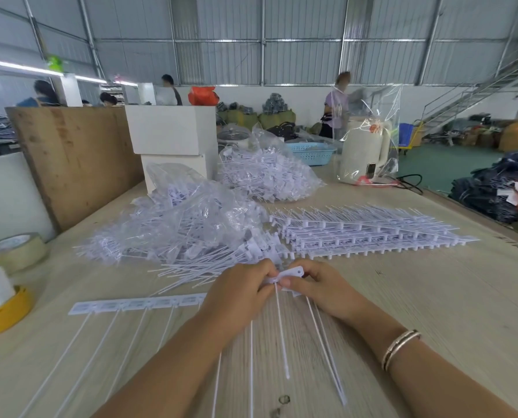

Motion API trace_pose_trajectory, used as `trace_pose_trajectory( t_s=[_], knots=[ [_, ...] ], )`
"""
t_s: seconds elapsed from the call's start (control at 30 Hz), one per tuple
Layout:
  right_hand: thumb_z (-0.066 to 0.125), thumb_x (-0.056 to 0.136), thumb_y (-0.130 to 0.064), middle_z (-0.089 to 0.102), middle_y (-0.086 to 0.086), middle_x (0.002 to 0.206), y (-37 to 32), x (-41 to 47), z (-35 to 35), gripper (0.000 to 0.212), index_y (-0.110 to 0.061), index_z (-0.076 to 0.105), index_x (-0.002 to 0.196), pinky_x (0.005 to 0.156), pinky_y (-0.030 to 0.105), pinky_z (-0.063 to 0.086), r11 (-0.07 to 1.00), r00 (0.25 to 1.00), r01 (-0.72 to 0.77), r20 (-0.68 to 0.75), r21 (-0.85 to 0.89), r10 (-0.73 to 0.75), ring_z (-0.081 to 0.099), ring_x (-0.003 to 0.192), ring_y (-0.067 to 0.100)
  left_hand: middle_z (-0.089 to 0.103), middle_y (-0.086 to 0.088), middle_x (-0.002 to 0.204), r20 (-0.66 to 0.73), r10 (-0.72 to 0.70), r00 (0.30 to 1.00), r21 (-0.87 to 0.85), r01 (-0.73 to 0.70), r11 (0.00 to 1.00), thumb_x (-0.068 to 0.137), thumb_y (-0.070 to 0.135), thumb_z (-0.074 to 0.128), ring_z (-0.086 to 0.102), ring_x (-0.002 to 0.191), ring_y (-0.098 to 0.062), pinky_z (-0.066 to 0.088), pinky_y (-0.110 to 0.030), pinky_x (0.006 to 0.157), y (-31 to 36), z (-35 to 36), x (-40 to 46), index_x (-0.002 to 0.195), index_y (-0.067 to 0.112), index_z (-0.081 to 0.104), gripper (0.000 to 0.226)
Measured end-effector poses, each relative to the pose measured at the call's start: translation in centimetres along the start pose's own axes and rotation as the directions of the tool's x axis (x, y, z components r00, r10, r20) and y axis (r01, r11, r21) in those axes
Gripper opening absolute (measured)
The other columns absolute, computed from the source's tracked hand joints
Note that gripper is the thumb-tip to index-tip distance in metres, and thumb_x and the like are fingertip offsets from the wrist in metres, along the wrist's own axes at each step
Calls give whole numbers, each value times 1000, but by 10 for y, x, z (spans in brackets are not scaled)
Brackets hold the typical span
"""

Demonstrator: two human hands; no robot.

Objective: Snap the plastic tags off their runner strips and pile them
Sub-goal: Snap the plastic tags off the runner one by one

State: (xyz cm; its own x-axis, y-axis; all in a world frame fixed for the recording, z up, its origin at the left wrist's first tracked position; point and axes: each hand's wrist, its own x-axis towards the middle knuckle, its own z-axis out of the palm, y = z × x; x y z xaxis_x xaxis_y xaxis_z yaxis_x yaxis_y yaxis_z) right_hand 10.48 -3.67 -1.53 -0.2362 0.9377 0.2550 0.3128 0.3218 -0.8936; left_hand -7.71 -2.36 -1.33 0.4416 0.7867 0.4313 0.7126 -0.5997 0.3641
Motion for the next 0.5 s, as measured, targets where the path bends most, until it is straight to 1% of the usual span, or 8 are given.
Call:
trace_pose_trajectory(
  t_s=[0.07,0.17,0.27,0.37,0.43,0.5],
  knots=[
    [67,86,-18,62,0,77,0,0,0,5,-20,70,83,73,32,47,1000,1000,12,-18,-16,-12,56,75,11,71,3,99,-5,-32,999,-71,32,997,88,31,62,66,90,-14,51,-34,79,-1,1,0,106,24,63,19],
    [66,86,-17,68,4,81,-2,-2,1,10,-25,71,83,73,37,52,999,998,34,-50,9,-34,62,78,17,72,3,98,-20,-61,998,-157,57,986,87,26,65,67,88,-12,52,-34,80,-1,1,0,103,23,66,17],
    [65,87,-17,69,3,83,-3,-2,1,6,-19,71,88,70,33,53,999,997,48,-59,2,-48,64,77,16,72,5,96,-38,-85,996,-222,74,972,87,22,66,67,84,-9,53,-33,77,-1,1,1,101,23,67,15],
    [64,87,-16,68,4,81,-4,-2,2,7,-14,71,89,69,33,51,997,994,75,-75,-3,-75,62,74,15,73,6,94,-45,-84,995,-268,69,961,86,20,66,68,81,-7,54,-34,74,0,1,1,98,21,66,11],
    [64,87,-15,67,4,80,-5,-2,3,7,-18,71,87,68,31,49,996,991,93,-91,-13,-94,61,73,14,73,6,92,-40,-93,995,-301,77,951,87,18,66,68,81,-7,54,-34,73,0,2,1,96,21,66,10],
    [65,87,-14,66,-2,77,-5,-2,4,12,-24,70,83,67,27,48,994,988,106,-109,-16,-107,61,71,11,73,7,92,-35,-114,993,-336,95,937,87,16,66,68,82,-5,55,-34,74,0,3,2,95,21,66,10]
  ],
)
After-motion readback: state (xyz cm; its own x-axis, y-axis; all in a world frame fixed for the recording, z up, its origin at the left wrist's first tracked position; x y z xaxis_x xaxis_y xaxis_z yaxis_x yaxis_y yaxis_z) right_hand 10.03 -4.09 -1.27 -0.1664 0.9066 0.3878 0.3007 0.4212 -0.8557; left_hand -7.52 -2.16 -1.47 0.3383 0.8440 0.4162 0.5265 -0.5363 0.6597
